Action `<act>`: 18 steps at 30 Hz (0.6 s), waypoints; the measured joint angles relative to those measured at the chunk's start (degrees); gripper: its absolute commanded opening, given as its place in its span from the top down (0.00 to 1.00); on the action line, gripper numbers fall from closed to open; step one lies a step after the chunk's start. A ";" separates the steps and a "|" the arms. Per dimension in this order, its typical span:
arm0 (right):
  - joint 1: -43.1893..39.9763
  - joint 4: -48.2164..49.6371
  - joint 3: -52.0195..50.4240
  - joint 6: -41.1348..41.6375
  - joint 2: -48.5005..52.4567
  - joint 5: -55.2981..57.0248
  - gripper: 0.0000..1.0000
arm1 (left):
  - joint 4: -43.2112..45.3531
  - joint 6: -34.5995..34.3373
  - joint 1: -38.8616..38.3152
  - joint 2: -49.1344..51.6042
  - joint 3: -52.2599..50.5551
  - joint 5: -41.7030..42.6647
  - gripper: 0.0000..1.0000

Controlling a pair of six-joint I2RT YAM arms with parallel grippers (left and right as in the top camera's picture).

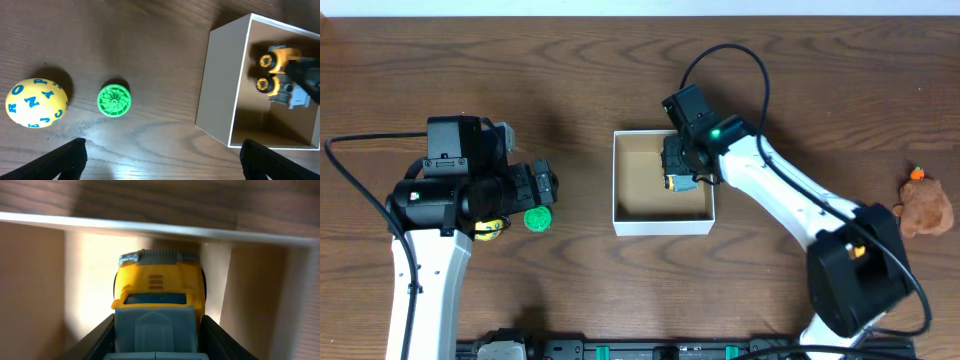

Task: Pack container
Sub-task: 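Carry the truck into the white box and release it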

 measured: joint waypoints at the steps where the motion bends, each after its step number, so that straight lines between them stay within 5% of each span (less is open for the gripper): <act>1: 0.00 0.07 -0.02 0.13 0.55 0.07 0.92 | -0.07 0.00 0.00 0.00 0.00 -0.02 0.02; 3: -0.02 0.48 -0.02 0.61 1.16 0.57 0.86 | -0.11 0.00 0.00 0.00 0.00 -0.02 0.02; 5: -0.07 1.03 -0.02 1.16 1.20 1.33 0.69 | -0.15 0.00 0.00 0.00 0.00 -0.02 0.02; 13: -0.11 1.33 -0.02 1.31 1.20 2.14 0.40 | -0.22 0.00 0.00 0.00 0.00 -0.02 0.02; 18: -0.11 1.42 -0.02 1.42 1.20 1.90 0.35 | -0.33 0.00 0.00 0.00 0.00 0.00 0.02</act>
